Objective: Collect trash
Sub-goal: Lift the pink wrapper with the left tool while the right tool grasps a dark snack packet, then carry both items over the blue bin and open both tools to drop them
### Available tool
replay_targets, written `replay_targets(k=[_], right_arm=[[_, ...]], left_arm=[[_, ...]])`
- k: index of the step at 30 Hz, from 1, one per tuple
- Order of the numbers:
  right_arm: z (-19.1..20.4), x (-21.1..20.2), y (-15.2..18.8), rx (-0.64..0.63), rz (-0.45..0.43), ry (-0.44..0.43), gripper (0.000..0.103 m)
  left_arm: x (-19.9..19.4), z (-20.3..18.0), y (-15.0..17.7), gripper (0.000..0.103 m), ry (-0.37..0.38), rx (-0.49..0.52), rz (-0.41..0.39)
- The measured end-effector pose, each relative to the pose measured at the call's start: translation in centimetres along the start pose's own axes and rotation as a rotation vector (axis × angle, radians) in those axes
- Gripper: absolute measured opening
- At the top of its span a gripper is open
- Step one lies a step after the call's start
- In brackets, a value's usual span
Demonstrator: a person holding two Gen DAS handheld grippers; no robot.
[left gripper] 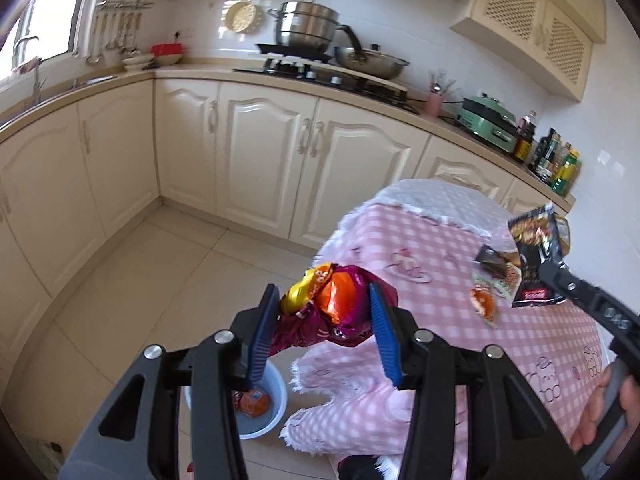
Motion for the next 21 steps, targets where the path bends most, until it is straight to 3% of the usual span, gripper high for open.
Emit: replay_targets(k=[5,10,16,21], right_arm=[[6.3,5.1,1.6,-0.095,0.111,-0.126,0.003],[10.2,12.5,5.7,-0.144,0.283,-0.208,0.003],[10.4,20.6,10.2,-0.137,0.450,-0.213,0.003],[9.3,25.3,12.6,-0.118,0.534,-0.190,0.003]], left_arm=[[1.2,5.0,1.0,0.045,-0.059,-0.050,0.050],[3.3,9.6,2.7,0.045,-0.126,-0.097,0.115],[8.7,13.3,5.7,0.045,-0.174,-0.121,0.254],[14.2,14.3,7.5,0.045,-0.169,-0.127,0.370]])
Point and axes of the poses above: each gripper's, at about its wrist camera, not at the fingertips, and x roughly the way its jaws point, z to its left, y to its underside, the point moved 2 cm from there along x, roughly the way its jaws point, and after that the axes turned 13 degrees about -y, right-handed, at the moved point
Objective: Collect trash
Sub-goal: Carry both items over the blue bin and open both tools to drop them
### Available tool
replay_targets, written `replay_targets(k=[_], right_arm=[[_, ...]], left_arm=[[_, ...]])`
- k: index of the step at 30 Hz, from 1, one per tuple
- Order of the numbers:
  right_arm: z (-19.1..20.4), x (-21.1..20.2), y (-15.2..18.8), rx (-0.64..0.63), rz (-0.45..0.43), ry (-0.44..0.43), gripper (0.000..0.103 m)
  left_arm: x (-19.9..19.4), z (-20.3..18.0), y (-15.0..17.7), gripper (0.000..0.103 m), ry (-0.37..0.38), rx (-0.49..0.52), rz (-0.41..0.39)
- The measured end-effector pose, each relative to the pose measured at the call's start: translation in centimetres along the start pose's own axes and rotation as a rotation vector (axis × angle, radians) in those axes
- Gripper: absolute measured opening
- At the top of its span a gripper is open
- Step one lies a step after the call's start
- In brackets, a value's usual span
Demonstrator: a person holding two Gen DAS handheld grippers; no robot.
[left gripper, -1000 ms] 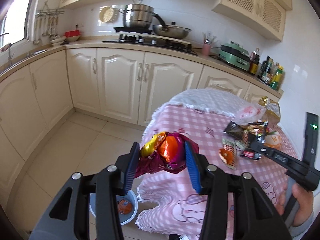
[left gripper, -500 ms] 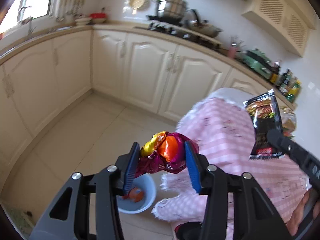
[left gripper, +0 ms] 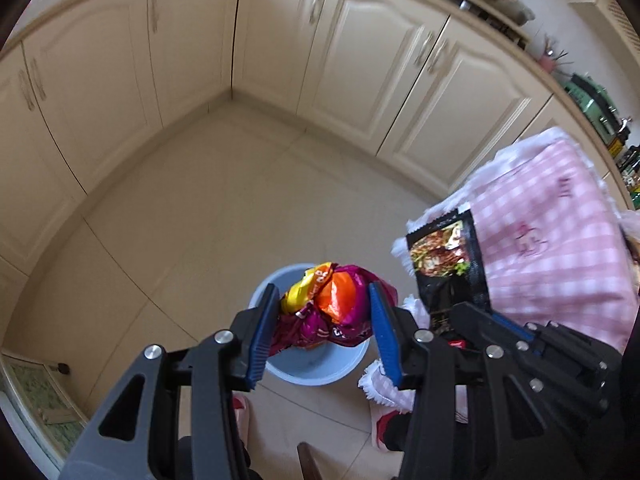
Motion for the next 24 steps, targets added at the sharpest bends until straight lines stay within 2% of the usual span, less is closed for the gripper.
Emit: replay_targets(k=[9,10,11,24], right_arm=[[-2.9,4.4,0.1,0.051,0.066,0.025,0.003],[-3.3,4.5,0.3,0.057,0.070,0.025,0.003],[-3.6,4.6,0.3,0.061,0.073,0.024,0.003],[-4.0,6.5,0.3,0.077,0.095,0.023,0.003]], left_arm=[[4.8,-0.6,-1.4,0.050,-0.013,-0.002,0.080],[5.1,-0.6,-1.5,0.053,-0.017,-0.007,0.087],[5.4,-0.6,-1.4,0.055,-0.019,-0.010,0.092],[6.2,0.8,-0.6,0.055,-0.049,-0.027,0.132]])
Point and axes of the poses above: each gripper's, at about its wrist camera, not at the fingertips, and x roughly the way its jaws point, z to its left, y to its underside, the point moved 2 cm from there along x, roughly the way its jaws point, and after that the axes turned 13 degrees about -y, right-handed, at the moved point
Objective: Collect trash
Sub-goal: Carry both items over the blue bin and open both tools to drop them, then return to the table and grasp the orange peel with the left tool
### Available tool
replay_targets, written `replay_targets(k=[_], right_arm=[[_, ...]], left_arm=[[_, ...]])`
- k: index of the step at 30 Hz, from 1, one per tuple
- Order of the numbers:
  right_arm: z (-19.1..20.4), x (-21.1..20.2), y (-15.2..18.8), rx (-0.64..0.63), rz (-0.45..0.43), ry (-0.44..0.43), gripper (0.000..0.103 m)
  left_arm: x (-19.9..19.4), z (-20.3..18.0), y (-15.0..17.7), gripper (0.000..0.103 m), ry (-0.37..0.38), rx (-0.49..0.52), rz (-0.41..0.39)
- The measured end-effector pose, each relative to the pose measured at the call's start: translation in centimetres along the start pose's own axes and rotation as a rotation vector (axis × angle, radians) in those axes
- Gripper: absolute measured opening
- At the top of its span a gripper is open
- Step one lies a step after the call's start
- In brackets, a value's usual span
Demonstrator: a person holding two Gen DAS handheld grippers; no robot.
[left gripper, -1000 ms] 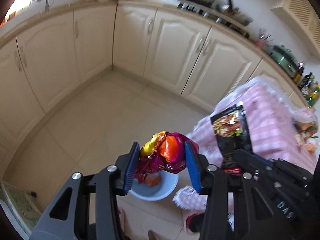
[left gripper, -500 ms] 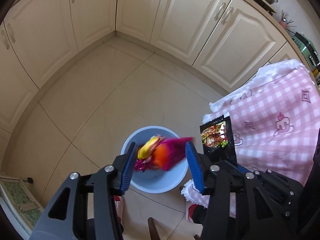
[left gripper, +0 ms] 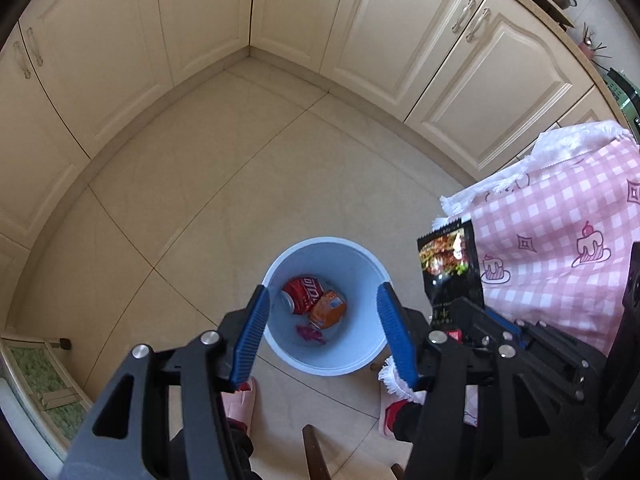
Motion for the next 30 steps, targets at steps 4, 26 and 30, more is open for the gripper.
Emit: replay_targets(k=[4,26,30], right_arm=[[0.3,-0.3,-0.5,0.001,-0.016,-0.005,0.004],[7.0,-13.7,-1.8,-0.159,-0.319,0.076,0.035],[8.2,-19.6,-0.8,-0.186,-0.427,0.109,0.041]], left_arm=[[-0.8,0.6,0.2,0.055,0.003,-0.001,-0.011],[-15.3,1.4,0.5,0.055,0.072,-0.030,-0.270],[-20.9,-0.1,1.3,0.056,0.100,0.006,-0.373]])
Point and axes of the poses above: each gripper's, at about its wrist camera, not at the fingertips, and x roughly the way its jaws point, z to its left, y to its underside, the point moved 2 cm from there along x, roughly the way its jaws point, and after that the axes turned 13 degrees about -y, right-handed, at the moved point
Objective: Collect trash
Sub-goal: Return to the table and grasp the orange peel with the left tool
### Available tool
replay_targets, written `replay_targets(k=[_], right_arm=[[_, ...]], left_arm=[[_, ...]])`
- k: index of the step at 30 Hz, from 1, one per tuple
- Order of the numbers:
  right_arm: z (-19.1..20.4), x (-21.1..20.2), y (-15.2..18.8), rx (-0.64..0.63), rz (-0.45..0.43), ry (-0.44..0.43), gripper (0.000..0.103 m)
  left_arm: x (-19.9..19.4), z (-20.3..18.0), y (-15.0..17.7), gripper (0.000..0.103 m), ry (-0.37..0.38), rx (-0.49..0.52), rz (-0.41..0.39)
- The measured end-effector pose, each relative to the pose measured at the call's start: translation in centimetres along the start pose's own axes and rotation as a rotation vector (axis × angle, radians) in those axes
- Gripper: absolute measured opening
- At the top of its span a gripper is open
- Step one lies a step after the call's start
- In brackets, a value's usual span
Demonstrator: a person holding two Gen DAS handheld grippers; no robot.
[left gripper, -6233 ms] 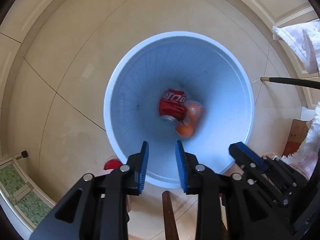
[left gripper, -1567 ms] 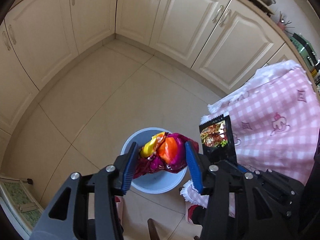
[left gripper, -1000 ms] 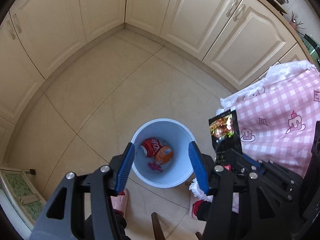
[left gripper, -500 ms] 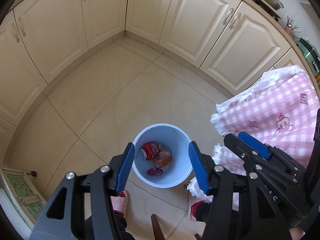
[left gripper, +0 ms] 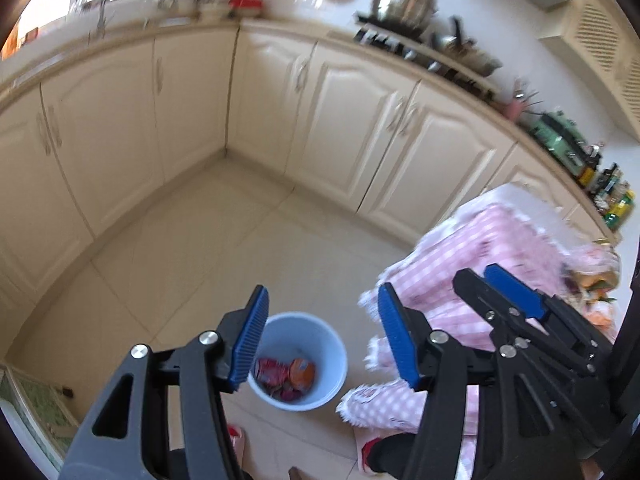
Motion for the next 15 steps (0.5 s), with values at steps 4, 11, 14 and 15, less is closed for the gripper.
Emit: replay_targets(k=[4,11,14,15], right_arm=[[-1.6,-6.2,-0.6,0.020,-0.090,0.046,0.042],[-6.8,-16.5,0.7,0.071,-0.200,0.212,0.047],[-10.1,-19.6,2.4,0.122,-0.211,0.284,0.048],[-11.0,-20.2,3.0,0.142,-0.211,0.295,0.048]], left_arm=[[-3.9,-3.6,-0.5,0.057,0.072,0.050,-0.060],[-7.0,-15.2,0.9,0.057,0.232,0.230,-0.072],[-6.7,-20.4,2.3,0.057,0.289,0.307,-0.043],[-6.6,-21.3,2.8,0.057,0.297,0.324,-0.037]])
Point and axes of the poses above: each gripper's, at about its wrist camera, not at the fingertips, and x roughly the way its jaws point, z to its left, y to its underside, the point moved 2 cm from there along x, roughly the way its jaws point, and after that the axes turned 13 degrees about -y, right-handed, at the moved point
